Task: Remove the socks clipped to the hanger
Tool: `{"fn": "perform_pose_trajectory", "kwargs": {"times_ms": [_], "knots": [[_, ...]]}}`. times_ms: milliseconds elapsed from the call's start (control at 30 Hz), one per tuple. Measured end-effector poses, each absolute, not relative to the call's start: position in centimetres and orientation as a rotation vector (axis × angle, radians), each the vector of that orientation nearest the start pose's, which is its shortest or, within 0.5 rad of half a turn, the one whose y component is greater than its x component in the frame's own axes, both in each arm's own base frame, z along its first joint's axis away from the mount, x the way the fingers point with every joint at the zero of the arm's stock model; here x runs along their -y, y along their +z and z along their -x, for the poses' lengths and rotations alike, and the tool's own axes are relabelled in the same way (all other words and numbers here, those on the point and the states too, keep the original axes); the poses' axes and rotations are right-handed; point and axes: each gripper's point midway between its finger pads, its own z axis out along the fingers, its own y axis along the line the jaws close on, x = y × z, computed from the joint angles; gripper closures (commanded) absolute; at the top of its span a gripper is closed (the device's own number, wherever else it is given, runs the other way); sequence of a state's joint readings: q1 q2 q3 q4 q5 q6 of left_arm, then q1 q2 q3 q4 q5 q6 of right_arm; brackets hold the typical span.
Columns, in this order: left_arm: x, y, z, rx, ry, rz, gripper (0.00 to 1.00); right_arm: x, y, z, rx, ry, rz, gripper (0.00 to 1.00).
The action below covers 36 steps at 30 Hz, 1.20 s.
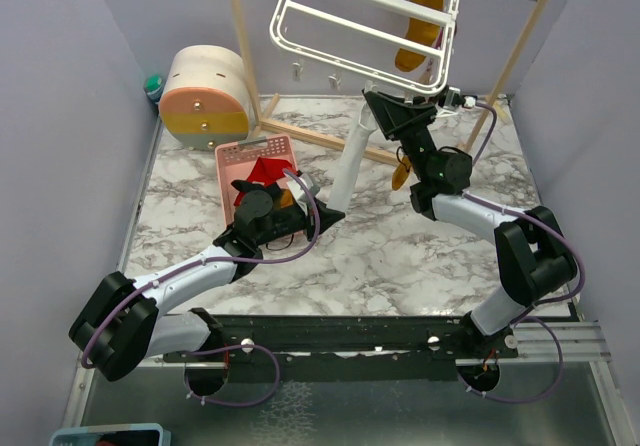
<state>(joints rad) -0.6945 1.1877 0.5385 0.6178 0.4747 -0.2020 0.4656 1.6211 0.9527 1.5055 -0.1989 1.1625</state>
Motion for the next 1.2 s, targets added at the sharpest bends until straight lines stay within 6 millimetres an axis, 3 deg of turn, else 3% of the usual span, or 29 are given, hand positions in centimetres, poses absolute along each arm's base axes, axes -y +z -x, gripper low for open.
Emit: {"fn": "perform_pose_trajectory", "kwargs": {"times_ms": [433,567,833,867,1033,1200], "knots": [[30.9,21.0,-23.4,-1.518,-1.061,-0.782,1.00,-26.1,44.0,-35.4,-0.842,1.620,-0.076,0.75],[30.9,20.5,-23.2,-1.544,-1.064,-0.785,1.00,-26.1,44.0,-35.4,-0.840,1.622,-0.077,0.98],[30.8,20.3,-23.2,-1.555,-1.068,-0.782,1.00,-26.1,44.0,-35.4,-0.840,1.624,-0.078,0.99],[30.8,20.3,-23.2,-1.556,-1.068,-0.780,1.00,-26.1,44.0,-35.4,-0.840,1.624,-0.078,0.96],[30.2,20.6,-23.5,-1.558,-1.030,-0.740,1.00,-26.1,44.0,-35.4,-0.840,1.625,-0.079,0.55],[28.4,21.6,-25.0,-1.560,-0.906,-0.657,1.00,-26.2,44.0,-35.3,-0.842,1.631,-0.079,0.45]]}}
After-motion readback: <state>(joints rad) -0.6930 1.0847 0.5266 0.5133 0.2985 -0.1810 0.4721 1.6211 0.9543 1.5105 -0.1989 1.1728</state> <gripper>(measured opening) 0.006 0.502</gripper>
